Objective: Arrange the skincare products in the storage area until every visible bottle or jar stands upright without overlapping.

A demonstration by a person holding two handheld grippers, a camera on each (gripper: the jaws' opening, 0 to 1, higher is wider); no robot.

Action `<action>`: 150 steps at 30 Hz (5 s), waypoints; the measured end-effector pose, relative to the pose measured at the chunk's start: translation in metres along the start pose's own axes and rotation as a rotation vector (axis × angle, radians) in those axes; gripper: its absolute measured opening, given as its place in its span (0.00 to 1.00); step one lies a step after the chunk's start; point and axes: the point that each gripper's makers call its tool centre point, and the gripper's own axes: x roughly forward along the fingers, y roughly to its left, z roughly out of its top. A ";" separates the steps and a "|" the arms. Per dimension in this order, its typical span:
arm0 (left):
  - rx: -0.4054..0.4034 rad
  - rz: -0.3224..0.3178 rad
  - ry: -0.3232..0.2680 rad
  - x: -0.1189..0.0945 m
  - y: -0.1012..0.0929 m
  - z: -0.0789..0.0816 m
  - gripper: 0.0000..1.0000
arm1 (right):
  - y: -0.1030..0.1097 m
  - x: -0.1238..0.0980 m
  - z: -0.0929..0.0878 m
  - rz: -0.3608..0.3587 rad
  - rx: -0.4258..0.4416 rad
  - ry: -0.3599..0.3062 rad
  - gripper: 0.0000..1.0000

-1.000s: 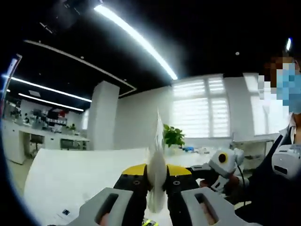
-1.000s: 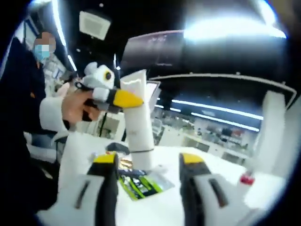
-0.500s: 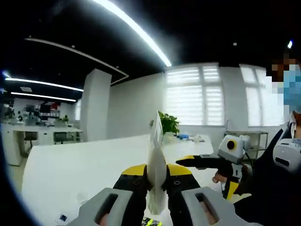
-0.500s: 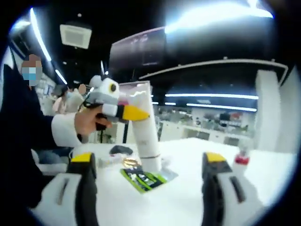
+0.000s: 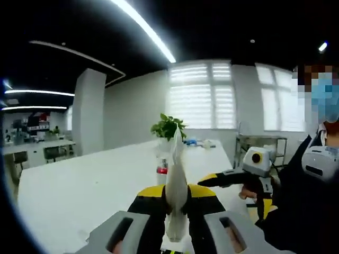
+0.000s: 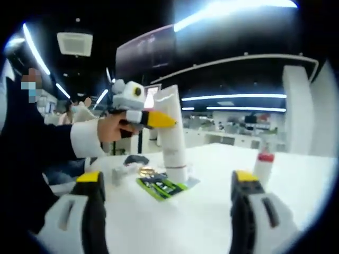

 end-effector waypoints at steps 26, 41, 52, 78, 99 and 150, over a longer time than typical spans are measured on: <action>-0.002 -0.132 0.103 0.054 0.028 -0.017 0.13 | -0.032 -0.046 -0.007 -0.103 0.068 -0.008 1.00; 0.007 -0.178 0.159 0.075 0.040 -0.030 0.13 | -0.036 -0.052 -0.013 -0.124 0.076 0.010 1.00; 0.002 -0.211 0.175 0.093 0.046 -0.033 0.13 | -0.042 -0.060 -0.023 -0.131 0.097 0.035 1.00; 0.005 -0.254 0.103 0.123 0.044 -0.032 0.14 | -0.044 -0.067 -0.026 -0.135 0.082 0.035 0.99; 0.006 -0.220 0.082 0.126 0.048 -0.030 0.15 | -0.041 -0.065 -0.033 -0.130 0.090 0.047 0.99; -0.201 0.131 -0.005 -0.020 0.061 -0.047 0.73 | -0.006 -0.013 -0.018 0.030 -0.040 0.071 0.67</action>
